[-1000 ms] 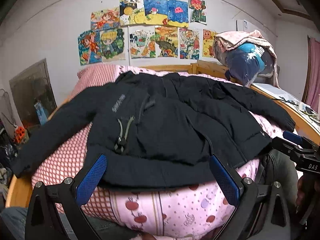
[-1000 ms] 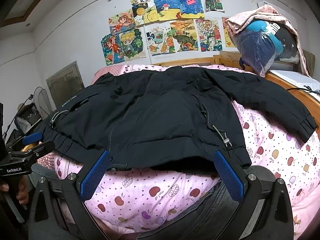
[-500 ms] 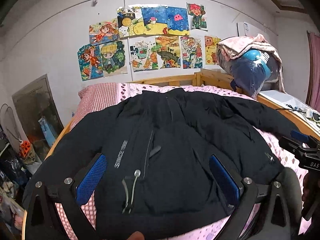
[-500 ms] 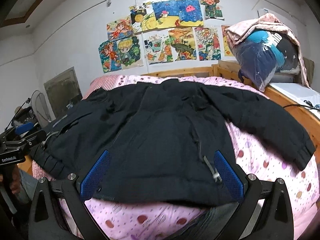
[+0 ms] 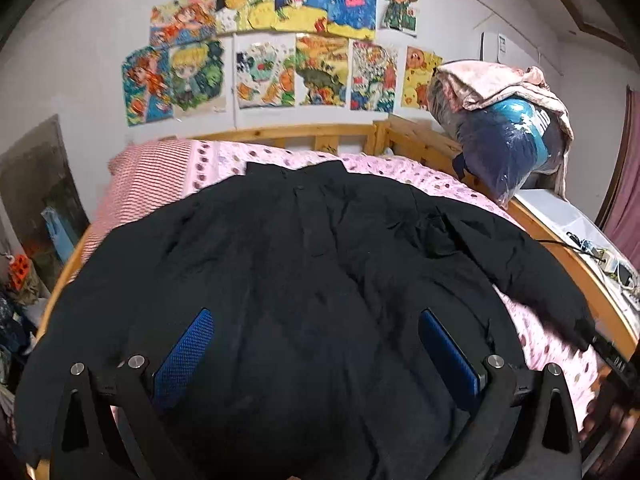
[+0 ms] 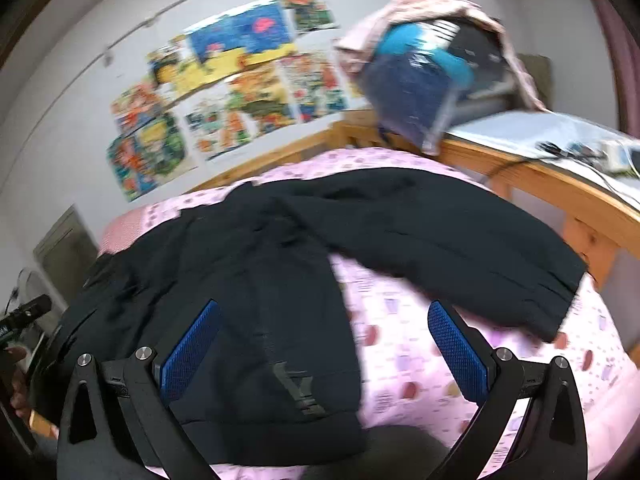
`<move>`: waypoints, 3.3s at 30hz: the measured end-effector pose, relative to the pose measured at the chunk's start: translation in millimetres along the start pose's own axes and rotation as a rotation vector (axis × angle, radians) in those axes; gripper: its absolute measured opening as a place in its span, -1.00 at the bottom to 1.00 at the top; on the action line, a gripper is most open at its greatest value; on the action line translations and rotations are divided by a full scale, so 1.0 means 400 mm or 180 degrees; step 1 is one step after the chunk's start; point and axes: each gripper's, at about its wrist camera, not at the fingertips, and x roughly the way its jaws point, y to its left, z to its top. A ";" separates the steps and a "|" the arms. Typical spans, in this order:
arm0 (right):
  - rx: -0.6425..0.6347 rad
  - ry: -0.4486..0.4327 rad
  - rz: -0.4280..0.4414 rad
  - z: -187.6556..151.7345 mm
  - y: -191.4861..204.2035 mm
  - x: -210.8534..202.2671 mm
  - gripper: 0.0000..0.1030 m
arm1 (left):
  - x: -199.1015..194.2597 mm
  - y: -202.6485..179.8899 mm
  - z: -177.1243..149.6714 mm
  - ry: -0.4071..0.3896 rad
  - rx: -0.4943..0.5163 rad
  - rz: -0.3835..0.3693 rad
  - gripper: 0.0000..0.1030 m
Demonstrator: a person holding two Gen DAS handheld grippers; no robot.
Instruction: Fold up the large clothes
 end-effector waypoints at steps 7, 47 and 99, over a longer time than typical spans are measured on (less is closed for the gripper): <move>0.0764 0.0370 0.0214 -0.019 -0.121 0.114 0.98 | 0.155 -0.079 0.090 0.0195 0.0014 -0.0193 1.00; 0.1886 -0.0725 -0.0718 0.088 -0.236 0.373 -0.63 | 0.872 -0.203 0.107 0.1013 0.0161 -0.0299 1.00; -0.1822 0.0612 0.0766 -0.099 0.459 0.263 0.37 | 0.690 0.100 0.068 0.1261 -0.1500 -0.2160 0.90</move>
